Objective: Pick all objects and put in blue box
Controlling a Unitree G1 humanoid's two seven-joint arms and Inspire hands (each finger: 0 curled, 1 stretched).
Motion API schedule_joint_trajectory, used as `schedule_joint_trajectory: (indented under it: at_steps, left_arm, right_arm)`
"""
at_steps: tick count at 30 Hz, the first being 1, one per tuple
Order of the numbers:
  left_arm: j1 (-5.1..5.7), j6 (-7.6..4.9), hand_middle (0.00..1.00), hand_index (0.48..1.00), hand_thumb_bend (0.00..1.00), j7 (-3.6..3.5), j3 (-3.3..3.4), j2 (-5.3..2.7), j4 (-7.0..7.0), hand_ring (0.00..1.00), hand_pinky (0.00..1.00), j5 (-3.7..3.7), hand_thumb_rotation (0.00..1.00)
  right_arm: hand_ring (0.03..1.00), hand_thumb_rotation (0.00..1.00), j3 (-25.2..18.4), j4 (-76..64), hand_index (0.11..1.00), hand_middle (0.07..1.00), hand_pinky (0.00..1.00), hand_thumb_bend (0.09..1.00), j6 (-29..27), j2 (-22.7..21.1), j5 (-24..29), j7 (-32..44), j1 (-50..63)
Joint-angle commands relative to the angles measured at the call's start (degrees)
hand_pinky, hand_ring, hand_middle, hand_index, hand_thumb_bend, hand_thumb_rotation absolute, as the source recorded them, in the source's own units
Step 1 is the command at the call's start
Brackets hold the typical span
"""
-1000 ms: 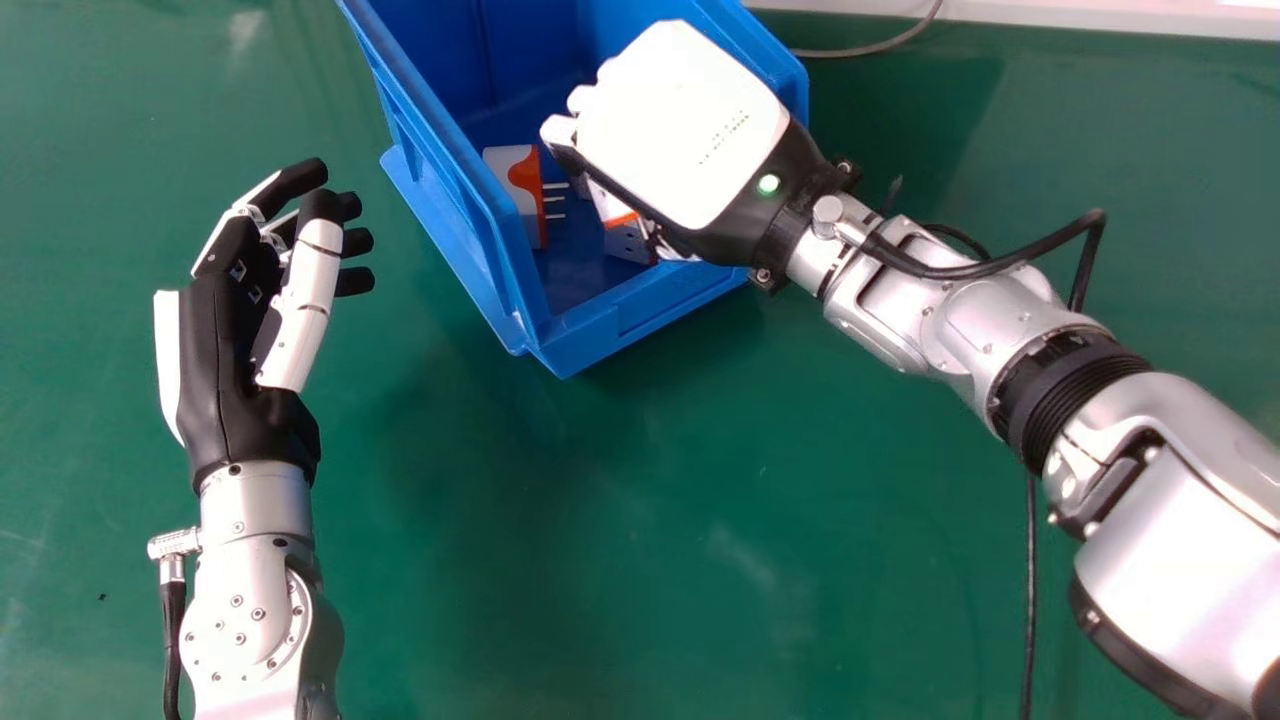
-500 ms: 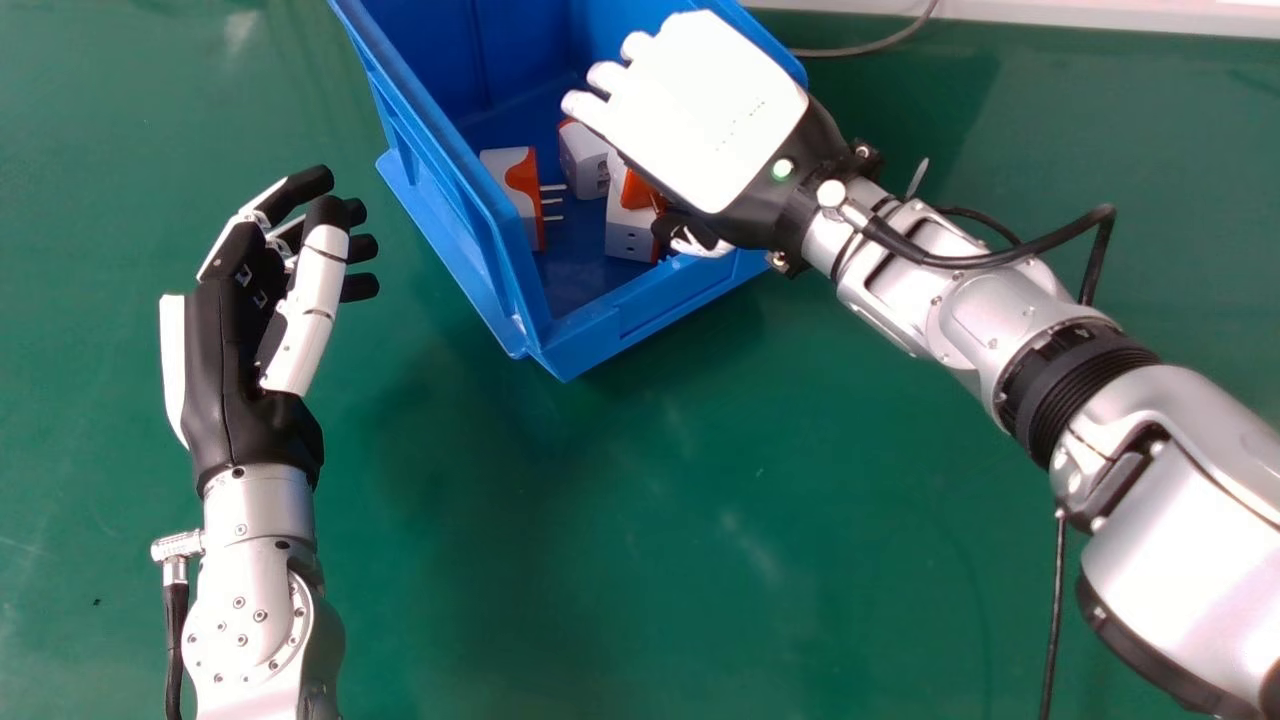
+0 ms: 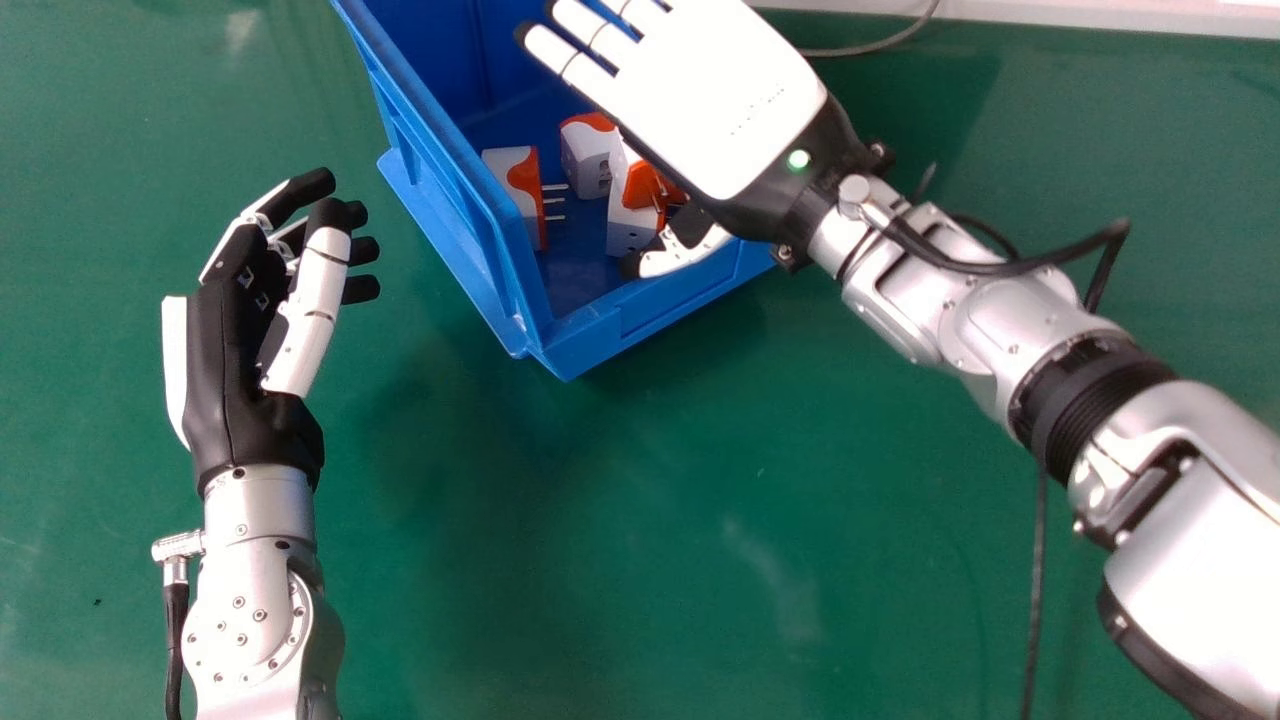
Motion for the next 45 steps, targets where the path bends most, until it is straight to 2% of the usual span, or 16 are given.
schedule_joint_trajectory:
  at_steps: [1,5,8,11,12,15,18,22,24,25,27,30,32,36,39,45]
  left_arm:
    - [0.09,-1.31,0.69,0.724,0.53,-0.19,-0.10,-0.31,-1.27,0.65,0.60,-0.16,0.53]
    - [0.70,-0.99,0.69,0.724,0.54,0.34,-0.13,-1.05,-2.40,0.65,0.60,-0.24,0.54]
    - [0.97,-0.88,0.69,0.724,0.54,0.64,-0.15,-1.35,-3.03,0.65,0.60,0.11,0.54]
    - [1.19,-0.46,0.69,0.724,0.54,1.10,-0.31,-1.52,-3.66,0.65,0.60,0.56,0.54]
    - [1.15,-0.34,0.68,0.715,0.54,1.36,-0.33,-1.55,-3.67,0.64,0.59,0.67,0.53]
    - [0.92,-0.60,0.68,0.715,0.54,1.46,-0.36,-1.48,-3.34,0.64,0.59,0.76,0.53]
    - [0.82,-1.04,0.68,0.715,0.54,1.10,-0.38,-1.15,-2.97,0.64,0.59,0.85,0.53]
    - [0.64,-0.96,0.68,0.710,0.54,1.31,-0.35,-1.09,-2.79,0.64,0.59,1.04,0.52]
    - [0.65,-0.75,0.68,0.710,0.54,1.34,-0.25,-1.18,-2.98,0.64,0.59,0.82,0.52]
    - [0.76,-0.61,0.68,0.705,0.54,1.12,-0.19,-0.97,-3.21,0.64,0.59,0.68,0.51]
    - [1.28,-0.44,0.68,0.705,0.54,0.19,-0.06,-0.19,-3.94,0.64,0.59,0.36,0.51]
    - [1.54,-0.43,0.68,0.705,0.54,-0.59,0.15,0.81,-4.06,0.64,0.59,0.43,0.51]
    - [1.42,-0.16,0.67,0.702,0.53,-0.67,0.19,1.23,-3.96,0.64,0.59,0.47,0.50]
    - [1.27,-0.05,0.68,0.706,0.53,-0.18,0.41,1.07,-4.13,0.64,0.59,0.27,0.51]
    - [1.31,-0.08,0.68,0.706,0.53,-0.36,0.30,1.40,-4.03,0.64,0.59,0.48,0.51]
    - [1.45,0.05,0.68,0.710,0.52,-0.35,0.30,1.25,-4.45,0.65,0.60,0.29,0.50]
  right_arm:
    - [0.912,0.60,-3.8,-8.7,0.925,0.925,0.81,0.934,0.9,-2.4,3.0,0.1,4.3]
    - [0.930,0.63,-10.4,-27.9,0.940,0.940,0.83,0.947,2.1,-6.0,6.0,0.5,16.7]
    - [0.930,0.63,-14.2,-36.1,0.940,0.940,0.83,0.947,1.3,-6.7,7.5,-2.7,23.8]
    - [0.930,0.63,-19.0,-41.4,0.940,0.940,0.83,0.947,-2.6,-6.6,11.0,-6.5,29.6]
    - [0.944,0.71,-20.3,-42.6,0.952,0.952,0.87,0.958,-4.3,-6.8,11.8,-7.7,31.0]
    - [0.944,0.71,-23.4,-44.9,0.952,0.952,0.87,0.958,-9.1,-6.9,13.9,-10.1,34.3]
    - [0.944,0.71,-26.8,-48.6,0.952,0.952,0.87,0.958,-14.4,-6.9,18.9,-7.9,39.5]
    - [0.955,0.76,-29.3,-49.7,0.962,0.962,0.89,0.967,-20.0,-5.8,24.5,-4.7,44.0]
    - [0.955,0.76,-30.2,-49.1,0.962,0.962,0.89,0.967,-21.4,-4.0,28.2,-1.8,47.0]
    - [0.964,0.81,-30.3,-48.6,0.970,0.969,0.91,0.974,-22.2,-2.1,33.6,1.7,49.3]
    - [0.964,0.81,-30.0,-45.8,0.970,0.969,0.91,0.974,-24.1,1.0,44.7,10.3,53.2]
    - [0.964,0.81,-31.2,-44.3,0.970,0.969,0.91,0.974,-23.6,3.6,52.4,18.8,55.5]
    - [0.972,0.85,-32.5,-43.8,0.976,0.976,0.93,0.961,-24.2,5.3,53.3,20.4,55.8]
    - [0.977,0.88,-34.6,-43.1,0.981,0.981,0.94,0.957,-26.5,7.8,52.8,21.7,56.5]
    - [0.977,0.88,-35.8,-43.1,0.981,0.981,0.94,0.957,-27.2,9.9,50.5,21.0,57.2]
    - [0.982,0.90,-37.4,-43.9,0.985,0.985,0.94,0.954,-26.4,11.5,50.1,23.3,57.9]
